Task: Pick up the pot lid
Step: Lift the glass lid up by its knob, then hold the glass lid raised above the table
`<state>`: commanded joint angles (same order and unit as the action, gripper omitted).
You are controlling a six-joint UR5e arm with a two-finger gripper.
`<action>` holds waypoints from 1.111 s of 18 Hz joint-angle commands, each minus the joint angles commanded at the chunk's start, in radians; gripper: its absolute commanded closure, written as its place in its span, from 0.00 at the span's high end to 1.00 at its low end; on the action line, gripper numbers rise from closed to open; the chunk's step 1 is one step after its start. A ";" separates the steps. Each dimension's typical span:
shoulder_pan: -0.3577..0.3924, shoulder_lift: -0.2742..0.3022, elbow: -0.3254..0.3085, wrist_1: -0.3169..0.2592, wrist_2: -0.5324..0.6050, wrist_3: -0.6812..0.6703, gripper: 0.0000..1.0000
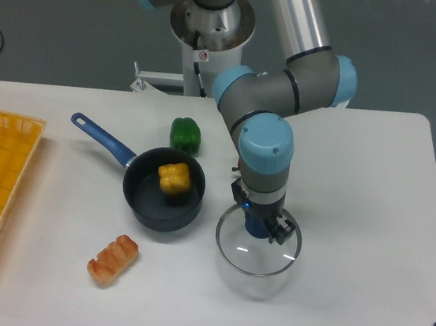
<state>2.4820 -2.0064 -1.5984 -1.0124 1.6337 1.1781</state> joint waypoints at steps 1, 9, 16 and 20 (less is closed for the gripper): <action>-0.002 0.000 0.000 0.000 0.002 0.000 0.57; -0.002 0.003 -0.011 -0.002 0.003 0.000 0.57; -0.002 0.003 -0.012 -0.002 0.003 0.000 0.57; -0.002 0.003 -0.012 -0.002 0.002 0.000 0.57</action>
<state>2.4804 -2.0034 -1.6107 -1.0140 1.6352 1.1781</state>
